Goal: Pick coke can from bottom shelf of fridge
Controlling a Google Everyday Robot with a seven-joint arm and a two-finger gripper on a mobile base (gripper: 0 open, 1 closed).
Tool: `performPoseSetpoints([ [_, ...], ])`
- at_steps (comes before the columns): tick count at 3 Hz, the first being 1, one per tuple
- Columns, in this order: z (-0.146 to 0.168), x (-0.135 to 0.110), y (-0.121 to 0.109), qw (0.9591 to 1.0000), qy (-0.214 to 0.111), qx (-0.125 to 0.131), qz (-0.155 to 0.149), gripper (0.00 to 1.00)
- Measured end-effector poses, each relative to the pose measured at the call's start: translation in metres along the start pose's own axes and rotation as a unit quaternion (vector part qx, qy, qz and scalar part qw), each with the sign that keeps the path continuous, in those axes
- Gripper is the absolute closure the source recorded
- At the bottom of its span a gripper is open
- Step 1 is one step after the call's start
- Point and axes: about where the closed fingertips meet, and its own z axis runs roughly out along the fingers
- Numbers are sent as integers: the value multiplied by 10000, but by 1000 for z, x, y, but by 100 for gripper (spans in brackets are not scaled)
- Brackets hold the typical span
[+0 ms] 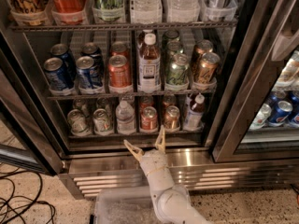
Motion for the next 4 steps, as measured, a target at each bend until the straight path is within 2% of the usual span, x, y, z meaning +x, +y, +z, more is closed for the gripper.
performPoseSetpoints([
  [1,15,2,2,9996,-190,124,170,12],
  [2,26,-1,-8,9979,-338,477,291,14],
  [3,22,-3,-24,9949,-283,909,332,13],
  [4,10,-4,-36,9933,-61,1110,316,22],
])
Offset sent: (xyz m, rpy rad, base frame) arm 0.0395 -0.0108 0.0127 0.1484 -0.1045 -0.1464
